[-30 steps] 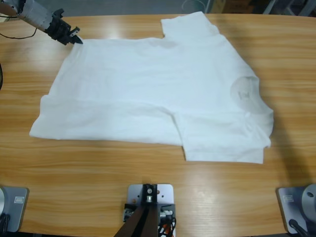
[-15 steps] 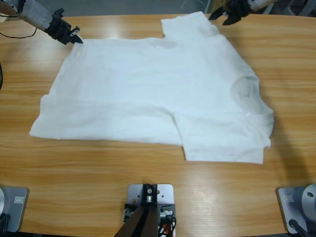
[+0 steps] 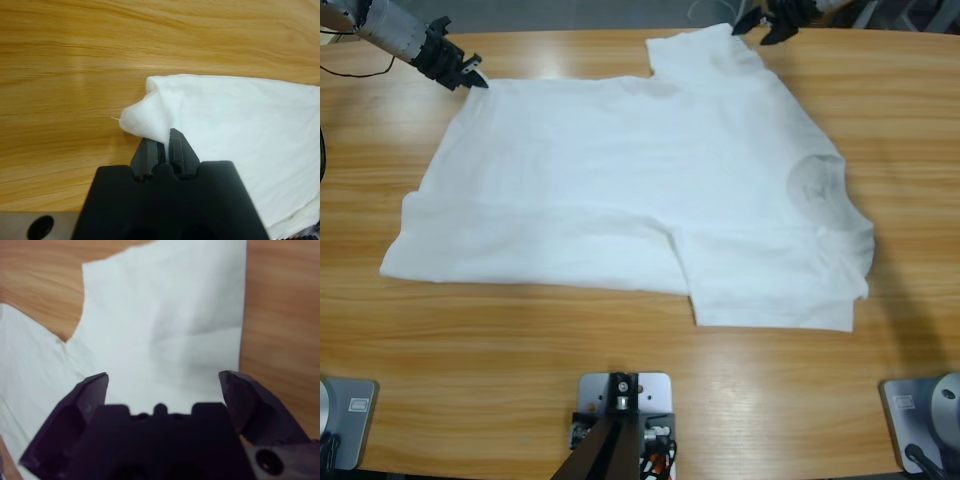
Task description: Fold clothes
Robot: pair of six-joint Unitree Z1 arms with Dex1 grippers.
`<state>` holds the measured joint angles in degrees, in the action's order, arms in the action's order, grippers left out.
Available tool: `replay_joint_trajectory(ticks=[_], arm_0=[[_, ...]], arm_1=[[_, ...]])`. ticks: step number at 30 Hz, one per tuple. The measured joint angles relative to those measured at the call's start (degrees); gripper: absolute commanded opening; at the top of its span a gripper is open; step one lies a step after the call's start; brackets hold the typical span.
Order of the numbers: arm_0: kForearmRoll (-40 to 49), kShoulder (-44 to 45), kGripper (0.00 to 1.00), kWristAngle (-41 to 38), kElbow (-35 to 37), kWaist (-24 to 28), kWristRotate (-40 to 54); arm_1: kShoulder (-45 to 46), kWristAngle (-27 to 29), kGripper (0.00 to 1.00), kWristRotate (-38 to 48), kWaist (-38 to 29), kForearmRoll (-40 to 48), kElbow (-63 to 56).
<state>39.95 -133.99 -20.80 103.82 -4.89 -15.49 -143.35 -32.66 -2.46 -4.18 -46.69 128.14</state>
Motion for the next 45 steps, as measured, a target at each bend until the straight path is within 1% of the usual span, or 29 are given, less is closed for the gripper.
replay_joint_trajectory(ticks=[3,9,13,15,22,27,29,32,35,36,37,39,41,43,45], arm_0=[[0.0,0.0,0.0,-0.1,0.0,0.0,0.0],[0.0,0.0,0.0,-0.3,0.0,0.0,0.0],[0.0,0.0,0.0,-0.3,0.0,0.0,0.0],[0.0,0.0,0.0,-0.3,0.0,0.0,0.0],[0.1,0.0,0.0,-0.4,0.2,0.0,0.3],[0.1,0.0,0.0,-0.4,0.2,0.0,0.4],[0.1,0.0,0.0,-0.4,0.2,0.0,0.4],[0.1,0.0,0.0,-0.5,0.2,0.0,0.4],[0.1,0.0,0.0,-0.5,0.2,0.0,0.4],[0.1,0.0,0.0,-0.5,0.3,0.0,0.4],[0.1,0.0,0.0,-0.5,0.3,0.0,0.4],[0.1,0.0,0.0,-0.6,0.3,0.0,0.4],[0.1,0.0,0.0,-0.8,0.3,0.0,0.6],[0.2,0.0,0.0,-0.9,0.3,0.0,0.7],[0.2,0.0,0.0,-1.2,0.3,0.0,0.9]], arm_1=[[-2.0,0.6,0.908,-0.5,0.5,-4.1,5.3],[-7.9,1.4,0.908,-1.9,1.1,-15.0,19.1],[-11.4,1.4,0.908,-2.9,1.1,-21.8,22.1],[-11.6,1.5,0.908,-3.8,1.2,-23.7,22.7],[-11.3,5.1,0.908,-7.4,1.2,-26.3,23.4],[-11.1,5.8,0.904,-8.2,1.0,-26.3,23.4],[-10.8,8.1,0.899,-8.7,0.3,-26.3,23.4],[-8.2,13.3,0.867,-9.2,-1.8,-25.9,23.3],[-3.6,15.4,0.867,-9.5,-3.6,-23.8,23.3],[-1.2,15.7,0.867,-9.5,-3.9,-21.8,21.7],[1.8,15.9,0.867,-9.4,-4.1,-17.7,16.8],[8.7,16.2,0.873,-7.7,-4.2,-5.0,0.5],[13.6,16.2,0.893,-6.5,-4.2,5.0,-13.8],[16.6,15.8,0.961,-6.0,-4.2,12.0,-22.8],[17.9,14.7,0.964,-5.7,-4.2,17.0,-27.3]])
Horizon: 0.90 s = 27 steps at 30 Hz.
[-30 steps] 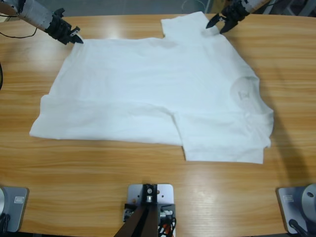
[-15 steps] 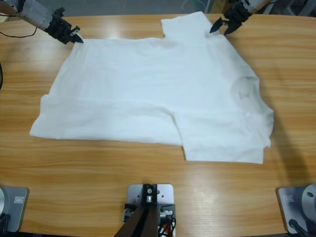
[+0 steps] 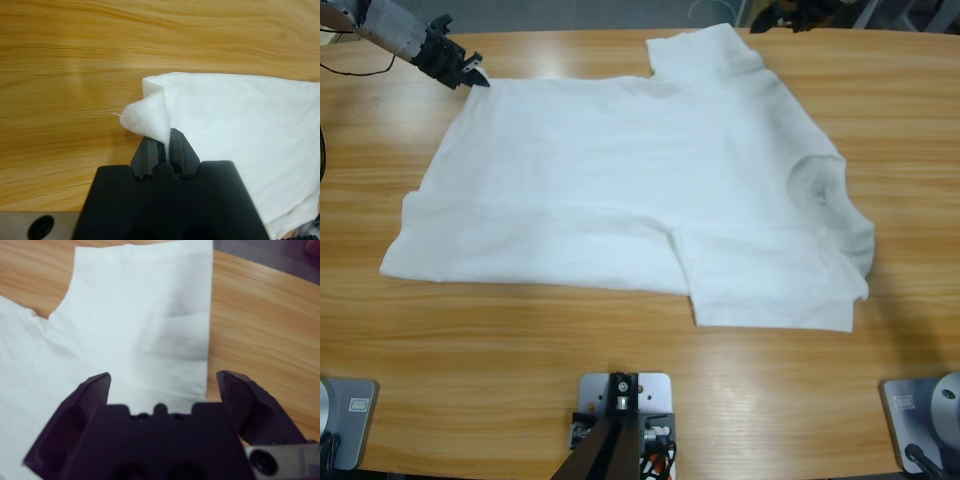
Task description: Fold clothes
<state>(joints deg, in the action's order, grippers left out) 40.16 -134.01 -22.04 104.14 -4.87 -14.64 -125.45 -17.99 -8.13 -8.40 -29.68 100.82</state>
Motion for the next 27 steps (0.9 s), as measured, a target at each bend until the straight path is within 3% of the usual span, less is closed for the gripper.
replay_joint_trajectory(ticks=[6,12,27], arm_0=[[0.1,0.0,0.0,-0.6,0.0,0.0,0.2],[0.1,0.0,0.0,-0.6,0.0,0.0,0.4],[0.2,0.0,0.0,-0.6,0.0,0.0,0.5]], arm_1=[[-0.3,-4.4,0.954,1.5,1.7,8.8,-2.7],[-0.4,-4.7,1.0,4.1,2.6,15.1,-9.1],[-6.1,-7.8,0.982,11.5,3.0,15.1,-5.4]])
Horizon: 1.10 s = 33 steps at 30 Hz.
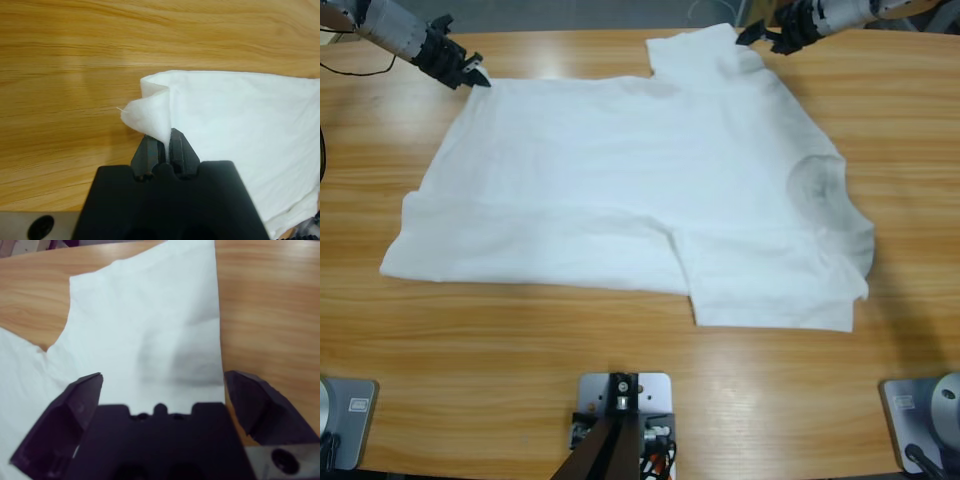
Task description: Fold clothes
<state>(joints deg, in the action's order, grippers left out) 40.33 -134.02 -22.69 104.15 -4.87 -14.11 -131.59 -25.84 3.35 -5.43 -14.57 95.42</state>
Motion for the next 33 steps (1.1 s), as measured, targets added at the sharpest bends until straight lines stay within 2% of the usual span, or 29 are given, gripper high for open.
replay_joint_trajectory(ticks=[13,33], arm_0=[[0.0,0.0,0.0,0.0,0.0,0.0,0.7],[0.0,-0.2,0.0,0.0,0.1,0.0,0.9]], arm_1=[[-6.2,-0.9,0.982,1.2,0.2,-15.3,14.9],[-12.9,0.0,0.982,1.2,0.2,-29.0,29.9]])
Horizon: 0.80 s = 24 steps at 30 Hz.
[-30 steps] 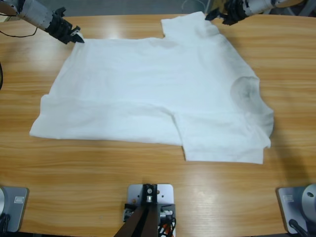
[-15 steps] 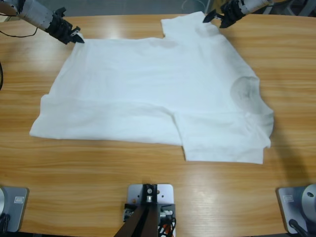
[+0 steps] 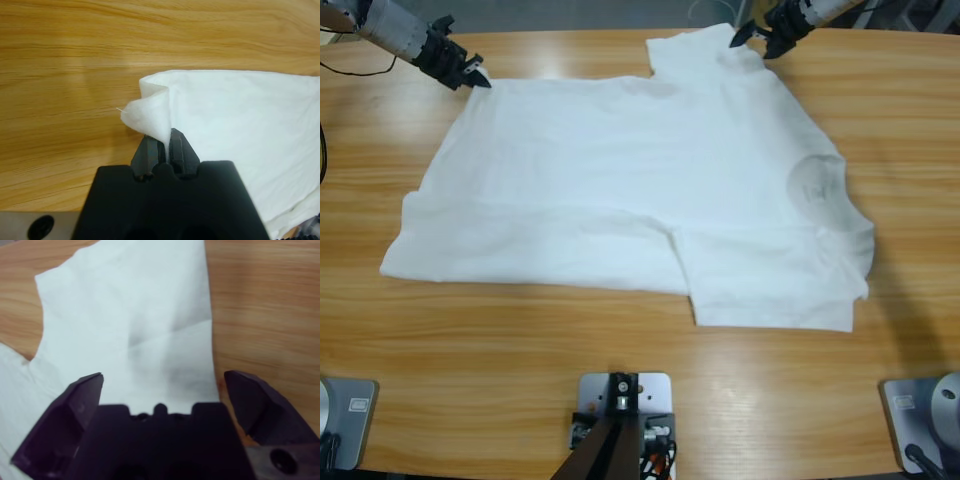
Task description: Fold clothes
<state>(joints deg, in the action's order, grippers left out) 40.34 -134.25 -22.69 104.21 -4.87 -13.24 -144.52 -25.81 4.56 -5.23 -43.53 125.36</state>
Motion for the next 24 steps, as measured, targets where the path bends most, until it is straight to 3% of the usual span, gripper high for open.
replay_joint_trajectory(ticks=[15,18,24], arm_0=[[0.0,0.0,0.0,0.0,0.0,0.0,0.0],[0.0,0.0,0.0,0.0,0.0,0.0,0.0],[0.0,0.0,0.0,0.0,0.0,0.0,0.0]], arm_1=[[-8.3,1.1,0.977,-1.5,0.0,-19.1,21.1],[-9.2,1.1,0.853,-2.1,0.0,-21.7,24.1],[-9.9,1.1,0.858,-2.7,-0.1,-23.2,25.2]])
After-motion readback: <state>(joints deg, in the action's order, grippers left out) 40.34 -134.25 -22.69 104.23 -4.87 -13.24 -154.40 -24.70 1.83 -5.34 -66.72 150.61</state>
